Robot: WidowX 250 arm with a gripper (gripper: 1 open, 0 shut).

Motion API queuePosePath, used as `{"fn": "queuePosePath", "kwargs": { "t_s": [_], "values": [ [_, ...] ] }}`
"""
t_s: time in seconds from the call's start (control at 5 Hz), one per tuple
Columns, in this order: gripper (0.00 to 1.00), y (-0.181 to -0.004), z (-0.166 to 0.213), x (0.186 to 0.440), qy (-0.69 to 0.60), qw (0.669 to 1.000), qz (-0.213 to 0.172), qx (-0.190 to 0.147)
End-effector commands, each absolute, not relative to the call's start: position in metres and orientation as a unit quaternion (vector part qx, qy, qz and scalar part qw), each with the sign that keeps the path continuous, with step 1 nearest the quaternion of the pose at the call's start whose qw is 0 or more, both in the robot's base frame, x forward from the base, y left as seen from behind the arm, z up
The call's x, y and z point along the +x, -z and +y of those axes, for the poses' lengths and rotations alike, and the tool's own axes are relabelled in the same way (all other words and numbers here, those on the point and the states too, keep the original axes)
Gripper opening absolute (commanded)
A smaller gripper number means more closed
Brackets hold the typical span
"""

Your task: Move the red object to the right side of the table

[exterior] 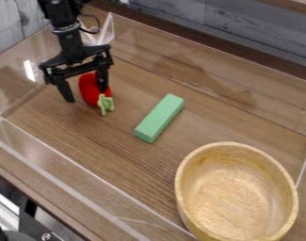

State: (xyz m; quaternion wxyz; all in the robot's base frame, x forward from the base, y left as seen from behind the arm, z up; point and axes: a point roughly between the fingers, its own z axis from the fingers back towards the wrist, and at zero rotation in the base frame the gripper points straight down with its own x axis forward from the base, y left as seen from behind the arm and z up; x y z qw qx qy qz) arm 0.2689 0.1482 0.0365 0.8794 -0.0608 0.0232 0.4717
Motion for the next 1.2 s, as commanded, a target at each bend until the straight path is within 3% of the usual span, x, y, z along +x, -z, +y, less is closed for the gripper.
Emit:
{"fn": "queuePosePath", "kwargs": {
  "t_s": [0.0,1.0],
  "values": [
    [1.00,-0.049,0.150,0.278,-0.469,0.881,0.003,-0.061],
    [1.00,-0.061,0.138,0.283,-0.459,0.885,0.013,-0.076]
  ]
}}
